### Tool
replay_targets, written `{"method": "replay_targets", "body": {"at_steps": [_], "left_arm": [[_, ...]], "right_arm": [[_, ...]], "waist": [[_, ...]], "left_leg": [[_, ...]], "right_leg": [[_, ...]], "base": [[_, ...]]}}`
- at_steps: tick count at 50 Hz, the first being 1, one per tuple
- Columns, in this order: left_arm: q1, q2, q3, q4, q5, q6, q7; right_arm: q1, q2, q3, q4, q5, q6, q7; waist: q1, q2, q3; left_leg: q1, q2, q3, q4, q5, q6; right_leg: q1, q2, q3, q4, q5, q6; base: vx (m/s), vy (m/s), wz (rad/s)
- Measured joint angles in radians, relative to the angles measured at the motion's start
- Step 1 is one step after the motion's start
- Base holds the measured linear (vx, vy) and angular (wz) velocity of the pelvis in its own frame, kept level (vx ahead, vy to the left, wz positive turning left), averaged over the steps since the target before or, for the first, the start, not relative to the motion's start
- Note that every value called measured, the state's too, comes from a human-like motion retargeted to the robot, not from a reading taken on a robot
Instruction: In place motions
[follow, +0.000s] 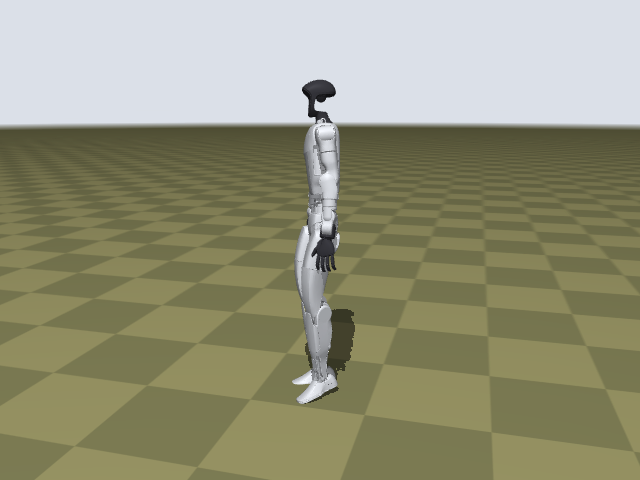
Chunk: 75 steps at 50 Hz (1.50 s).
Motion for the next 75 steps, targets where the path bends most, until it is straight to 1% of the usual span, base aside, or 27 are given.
{"method": "replay_targets", "body": {"at_steps": [2, 7, 12, 18, 20, 22, 25, 26, 27, 28, 29, 32, 36, 40, 43, 45, 48, 50, 53, 57, 60, 63, 65, 67, 69, 72, 75], "left_arm": [[0.007, -0.003, 0.022, 0.017, 0.001, 0.005, 0.007], [0.021, 0.007, 0.041, 0.042, -0.010, 0.017, 0.001], [0.014, 0.005, 0.054, 0.037, -0.005, 0.038, 0.003], [-0.039, 0.022, 0.028, -0.017, 0.048, 0.052, -0.079], [-0.050, 0.025, 0.011, -0.043, 0.057, 0.048, -0.080], [-0.052, 0.021, -0.002, -0.068, 0.049, 0.044, -0.075], [-0.055, 0.009, -0.010, -0.097, 0.026, 0.040, -0.078], [-0.064, 0.005, -0.005, -0.104, 0.021, 0.040, -0.085], [-0.071, 0.003, 0.000, -0.110, 0.018, 0.041, -0.091], [-0.076, 0.001, 0.004, -0.117, 0.017, 0.043, -0.095], [-0.081, 0.000, 0.005, -0.124, 0.018, 0.043, -0.096], [-0.090, -0.010, -0.013, -0.132, 0.017, 0.040, -0.081], [-0.078, -0.023, -0.048, -0.113, -0.022, 0.029, -0.058], [-0.052, -0.005, -0.033, -0.089, -0.001, 0.032, -0.077], [-0.031, 0.015, -0.002, -0.072, 0.022, 0.035, -0.057], [-0.022, 0.027, 0.019, -0.063, 0.027, 0.040, -0.048], [-0.020, 0.040, 0.039, -0.048, 0.023, 0.048, -0.038], [-0.020, 0.040, 0.048, -0.037, 0.017, 0.050, -0.027], [-0.021, 0.028, 0.059, -0.016, 0.001, 0.048, -0.012], [-0.020, 0.007, 0.081, 0.002, -0.016, 0.039, 0.004], [0.007, -0.010, 0.113, 0.005, -0.026, 0.026, 0.020], [0.023, -0.008, 0.134, 0.023, -0.051, 0.021, 0.047], [0.017, 0.001, 0.143, 0.047, -0.056, 0.030, 0.063], [0.003, 0.014, 0.147, 0.070, -0.045, 0.045, 0.068], [-0.007, 0.027, 0.151, 0.078, -0.031, 0.056, 0.064], [-0.016, 0.045, 0.150, 0.064, -0.027, 0.059, 0.047], [-0.020, 0.059, 0.150, 0.045, -0.026, 0.062, 0.022]], "right_arm": [[0.002, 0.004, 0.004, -0.006, -0.005, 0.005, -0.011], [0.009, -0.002, 0.008, -0.020, 0.026, -0.006, -0.022], [-0.008, -0.006, 0.009, -0.016, 0.045, 0.009, -0.027], [-0.006, -0.007, -0.001, -0.021, 0.078, 0.001, -0.021], [0.004, -0.009, -0.009, -0.017, 0.077, 0.002, -0.021], [0.011, -0.014, -0.015, -0.012, 0.066, 0.006, -0.020], [0.012, -0.026, -0.025, -0.012, 0.044, 0.008, -0.019], [0.004, -0.030, -0.030, -0.011, 0.039, 0.008, -0.020], [-0.002, -0.034, -0.035, -0.010, 0.036, 0.008, -0.022], [-0.006, -0.038, -0.040, -0.008, 0.037, 0.007, -0.024], [-0.009, -0.042, -0.049, -0.004, 0.042, 0.006, -0.023], [-0.010, -0.066, -0.079, 0.012, 0.060, 0.006, -0.006], [-0.002, -0.103, -0.109, 0.032, 0.024, 0.023, -0.007], [0.015, -0.118, -0.114, 0.058, -0.016, 0.037, -0.054], [0.025, -0.116, -0.108, 0.096, -0.008, 0.039, -0.060], [0.030, -0.110, -0.115, 0.117, -0.009, 0.044, -0.048], [0.036, -0.097, -0.130, 0.132, -0.016, 0.048, -0.032], [0.039, -0.091, -0.139, 0.135, -0.025, 0.046, -0.037], [0.046, -0.082, -0.154, 0.131, -0.041, 0.039, -0.066], [0.048, -0.078, -0.157, 0.128, -0.027, 0.023, -0.092], [0.047, -0.070, -0.156, 0.120, -0.018, 0.011, -0.121], [0.050, -0.053, -0.144, 0.094, -0.009, -0.022, -0.155], [0.051, -0.045, -0.131, 0.082, -0.003, -0.047, -0.169], [0.052, -0.041, -0.122, 0.084, 0.000, -0.053, -0.179], [0.053, -0.036, -0.112, 0.097, 0.001, -0.056, -0.181], [0.053, -0.032, -0.100, 0.107, -0.013, -0.055, -0.174], [0.051, -0.031, -0.089, 0.095, -0.045, -0.056, -0.182]], "waist": [[-0.019, 0.004, -0.011], [-0.009, 0.008, -0.020], [-0.024, 0.039, -0.042], [-0.097, 0.056, -0.041], [-0.105, 0.052, -0.036], [-0.106, 0.050, -0.033], [-0.107, 0.057, -0.020], [-0.104, 0.057, -0.013], [-0.097, 0.054, -0.009], [-0.079, 0.044, -0.012], [-0.053, 0.035, -0.014], [0.041, 0.024, -0.013], [0.147, 0.017, -0.016], [0.112, 0.035, -0.053], [0.105, 0.025, -0.082], [0.110, 0.011, -0.101], [0.112, 0.002, -0.125], [0.101, 0.000, -0.143], [0.084, -0.004, -0.164], [0.135, -0.010, -0.150], [0.217, 0.000, -0.143], [0.188, 0.052, -0.130], [0.134, 0.085, -0.114], [0.088, 0.106, -0.094], [0.044, 0.102, -0.081], [0.059, 0.088, -0.084], [0.070, 0.080, -0.089]], "left_leg": [[-0.013, -0.031, -0.100, 0.004, -0.013, 0.001], [0.035, -0.037, -0.027, -0.021, -0.049, 0.005], [0.024, -0.026, -0.022, -0.049, -0.050, -0.013], [-0.061, -0.010, -0.162, -0.006, -0.034, -0.032], [-0.083, -0.018, -0.233, 0.004, -0.022, -0.038], [-0.103, -0.029, -0.302, 0.007, -0.007, -0.043], [-0.142, -0.046, -0.399, 0.005, 0.025, -0.052], [-0.158, -0.059, -0.430, 0.000, 0.042, -0.057], [-0.174, -0.073, -0.454, -0.009, 0.061, -0.062], [-0.189, -0.090, -0.464, -0.024, 0.084, -0.068], [-0.204, -0.106, -0.467, -0.045, 0.105, -0.073], [-0.237, -0.127, -0.435, -0.092, 0.117, -0.086], [-0.212, -0.064, -0.044, -0.087, -0.044, -0.119], [-0.164, -0.035, 0.056, -0.061, -0.141, -0.141], [-0.120, 0.016, 0.138, -0.039, -0.179, -0.165], [-0.084, 0.055, 0.247, -0.041, -0.197, -0.187], [-0.013, 0.106, 0.484, -0.069, -0.174, -0.276], [0.014, 0.119, 0.625, -0.091, -0.142, -0.304], [-0.009, 0.109, 0.640, -0.104, -0.090, -0.303], [-0.027, 0.083, 0.525, -0.122, -0.046, -0.298], [-0.014, 0.086, 0.498, -0.136, -0.060, -0.286], [-0.014, 0.120, 0.396, -0.138, -0.065, -0.269], [-0.019, 0.138, 0.295, -0.134, -0.066, -0.257], [-0.022, 0.146, 0.195, -0.133, -0.063, -0.247], [-0.029, 0.127, 0.104, -0.140, -0.055, -0.234], [-0.049, 0.114, 0.047, -0.146, -0.048, -0.225], [-0.073, 0.111, 0.005, -0.149, -0.041, -0.224]], "right_leg": [[0.002, 0.001, 0.025, -0.008, 0.002, 0.006], [0.003, 0.003, 0.102, -0.009, 0.002, 0.022], [-0.033, 0.016, 0.108, 0.021, -0.022, 0.029], [-0.068, 0.032, 0.053, 0.095, -0.058, 0.010], [-0.074, 0.045, 0.102, 0.115, -0.054, -0.003], [-0.073, 0.069, 0.219, 0.127, -0.044, -0.002], [-0.066, 0.093, 0.372, 0.127, -0.038, 0.038], [-0.067, 0.093, 0.351, 0.115, -0.037, 0.024], [-0.069, 0.075, 0.277, 0.099, -0.035, 0.008], [-0.074, 0.018, 0.094, 0.077, -0.034, -0.012], [-0.076, 0.000, 0.027, 0.063, -0.033, -0.022], [-0.093, -0.027, -0.038, 0.052, -0.041, -0.016], [-0.098, -0.074, -0.212, 0.050, -0.064, -0.018], [-0.074, -0.113, -0.445, 0.040, -0.100, 0.009], [-0.052, -0.141, -0.585, 0.042, -0.126, 0.034], [-0.036, -0.154, -0.680, 0.038, -0.142, 0.048], [0.006, -0.162, -0.864, 0.029, -0.161, 0.081], [0.040, -0.162, -1.001, 0.018, -0.169, 0.109], [0.098, -0.150, -1.199, -0.011, -0.168, 0.152], [0.170, -0.131, -1.311, -0.023, -0.163, 0.184], [0.199, -0.161, -1.238, 0.045, -0.149, 0.159], [0.226, -0.207, -1.165, 0.203, -0.107, 0.112], [0.233, -0.226, -1.103, 0.310, -0.089, 0.041], [0.200, -0.235, -0.968, 0.429, -0.081, -0.021], [0.098, -0.193, -0.710, 0.521, -0.056, 0.009], [-0.047, -0.049, -0.365, 0.592, -0.039, 0.053], [-0.120, 0.004, -0.221, 0.598, -0.061, 0.083]], "base": [[0.16, 0.12, -0.96], [0.17, 0.12, -1.12], [0.01, 0.11, -0.36], [-0.06, 0.03, 1.35], [-0.07, -0.06, 2.04], [-0.08, -0.06, 2.22], [-0.20, -0.02, 2.37], [-0.30, 0.02, 2.37], [-0.33, 0.03, 2.20], [-0.35, 0.04, 2.07], [-0.36, 0.06, 2.01], [-0.40, 0.07, 2.25], [-0.39, 0.10, 2.53], [-0.26, 0.14, 3.65], [-0.20, 0.16, 3.30], [-0.23, 0.25, 3.19], [-0.19, 0.17, 3.23], [-0.17, 0.31, 3.35], [-0.07, 0.34, 3.18], [0.01, 0.41, 1.60], [0.14, 0.39, 0.45], [0.15, 0.31, 1.43], [0.11, 0.27, 2.36], [0.09, 0.16, 2.51], [0.09, 0.08, 2.51], [0.10, 0.04, 1.22], [0.09, -0.03, 1.03]]}}
